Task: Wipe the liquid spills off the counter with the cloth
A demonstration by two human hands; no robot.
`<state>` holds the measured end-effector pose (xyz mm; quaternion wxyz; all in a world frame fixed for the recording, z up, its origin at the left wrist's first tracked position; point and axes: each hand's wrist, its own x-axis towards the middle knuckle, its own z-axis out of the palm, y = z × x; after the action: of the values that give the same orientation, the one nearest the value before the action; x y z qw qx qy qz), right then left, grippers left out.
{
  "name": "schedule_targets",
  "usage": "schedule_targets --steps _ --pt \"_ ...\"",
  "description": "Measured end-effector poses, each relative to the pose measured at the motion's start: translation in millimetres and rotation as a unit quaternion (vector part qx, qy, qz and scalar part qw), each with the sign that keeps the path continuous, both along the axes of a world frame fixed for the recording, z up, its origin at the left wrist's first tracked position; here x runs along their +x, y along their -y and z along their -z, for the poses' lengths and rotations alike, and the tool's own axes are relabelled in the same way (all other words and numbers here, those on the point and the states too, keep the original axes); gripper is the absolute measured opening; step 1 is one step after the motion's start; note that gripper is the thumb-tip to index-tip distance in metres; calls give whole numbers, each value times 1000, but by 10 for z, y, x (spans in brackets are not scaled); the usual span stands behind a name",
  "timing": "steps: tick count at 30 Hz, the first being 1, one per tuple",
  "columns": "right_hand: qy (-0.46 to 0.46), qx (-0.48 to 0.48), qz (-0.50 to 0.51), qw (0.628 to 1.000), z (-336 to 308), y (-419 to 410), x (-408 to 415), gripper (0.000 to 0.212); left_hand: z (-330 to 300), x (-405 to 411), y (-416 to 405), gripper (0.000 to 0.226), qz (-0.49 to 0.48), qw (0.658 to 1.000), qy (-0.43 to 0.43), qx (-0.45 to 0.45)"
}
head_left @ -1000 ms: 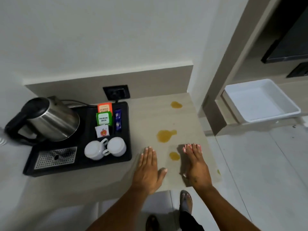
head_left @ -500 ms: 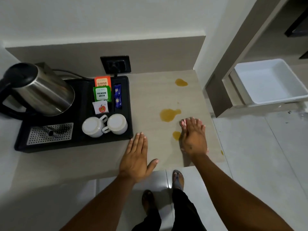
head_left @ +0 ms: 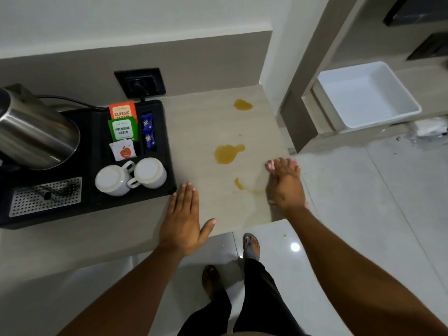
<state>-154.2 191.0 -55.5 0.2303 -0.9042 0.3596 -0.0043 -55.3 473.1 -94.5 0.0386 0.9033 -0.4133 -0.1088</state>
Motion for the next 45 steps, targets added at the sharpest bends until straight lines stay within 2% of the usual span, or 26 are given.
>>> schedule_targets --steps 2,3,7,8,11,12,14,17,20,22,24,26,29,32,35,38,41,43,45 --pt "8 -4 -20 1000 52 -228 -79 48 43 12 -4 99 5 1000 9 -10" --pt "10 -6 -36 999 86 -328 -205 52 71 18 -10 99 7 1000 15 -13" --pt "-2 -13 -35 999 125 -298 -708 98 135 37 -16 99 8 1000 18 -11" --pt "2 -7 -13 1000 114 -232 -711 95 138 40 -17 100 6 1000 18 -10" --pt "48 14 80 996 57 35 -438 48 116 29 -3 99 5 1000 17 -5" --pt "49 19 97 994 54 134 -303 45 103 22 -1 99 5 1000 14 -5" --pt "35 17 88 995 72 256 -59 47 87 13 0 99 5 1000 9 -8" --pt "40 4 -4 999 115 54 167 47 71 6 6 99 4 1000 9 -7" --pt "46 -37 -94 994 204 -474 -14 43 68 13 0 100 5 1000 8 -9" --pt "38 -62 -124 990 260 -607 -312 52 45 4 9 100 6 1000 4 -8" --pt "12 -56 -104 993 278 -529 -525 67 11 -3 12 100 4 1000 1 -7" --pt "8 -41 -54 998 263 -304 -494 57 -35 -15 31 100 5 1000 1 0" --pt "17 -40 8 999 224 -9 2 43 -72 -21 22 100 3 1000 -5 21" --pt "26 -27 44 998 200 99 644 43 -62 -8 16 100 -1 999 -6 32" --pt "32 -31 -1 999 166 -145 963 46 -22 -8 13 100 -6 1000 -10 22" --pt "21 -41 -96 994 153 -491 677 54 9 1 -7 99 -7 1000 -13 2" --pt "-2 -36 -58 998 168 -421 377 62 13 -2 -2 98 -7 1000 -7 -20" --pt "-11 -33 -26 999 173 -180 495 66 -4 -6 0 98 -5 1000 -8 -19" --pt "-9 -58 -10 998 174 151 772 61 -16 9 3 99 -2 1000 -11 -17"
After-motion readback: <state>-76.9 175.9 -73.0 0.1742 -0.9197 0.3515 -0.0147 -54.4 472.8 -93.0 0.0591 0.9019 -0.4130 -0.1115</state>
